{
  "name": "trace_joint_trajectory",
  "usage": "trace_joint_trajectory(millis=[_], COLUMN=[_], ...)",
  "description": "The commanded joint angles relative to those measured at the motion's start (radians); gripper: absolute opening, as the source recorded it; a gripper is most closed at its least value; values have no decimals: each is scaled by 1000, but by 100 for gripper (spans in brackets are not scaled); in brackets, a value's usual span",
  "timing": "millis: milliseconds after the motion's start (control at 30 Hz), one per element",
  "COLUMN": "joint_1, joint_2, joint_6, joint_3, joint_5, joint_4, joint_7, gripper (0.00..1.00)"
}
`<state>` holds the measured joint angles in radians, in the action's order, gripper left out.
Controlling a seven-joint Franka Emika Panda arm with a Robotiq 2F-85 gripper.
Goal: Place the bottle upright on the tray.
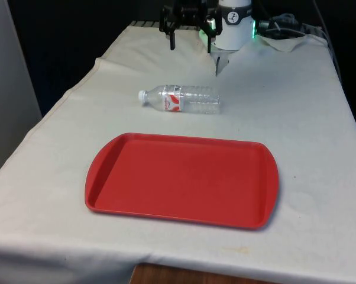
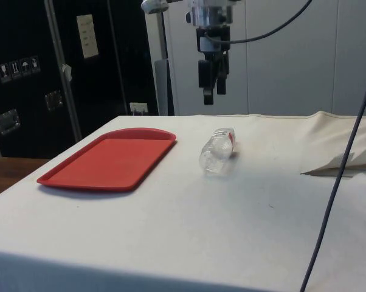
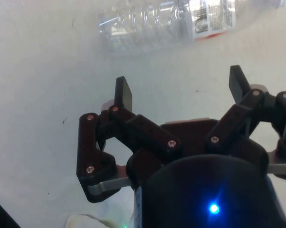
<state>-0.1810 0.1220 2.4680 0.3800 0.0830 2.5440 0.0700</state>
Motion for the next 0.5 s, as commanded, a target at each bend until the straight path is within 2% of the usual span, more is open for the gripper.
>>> trace_joint_trajectory(millis=[0,133,333,367,467], joint_1=[0,0,0,0,0], joint_2=[-2,-23,-46,-44,-60], joint_6=[6,40,62,48,75], joint_3=[0,4,10,9,15], joint_5=[-1,-8,-14,-5,-21], joint_4=[2,8,9,5,10], joint_7=[0,1,3,-1,6], gripper=[100,100,100,100,100])
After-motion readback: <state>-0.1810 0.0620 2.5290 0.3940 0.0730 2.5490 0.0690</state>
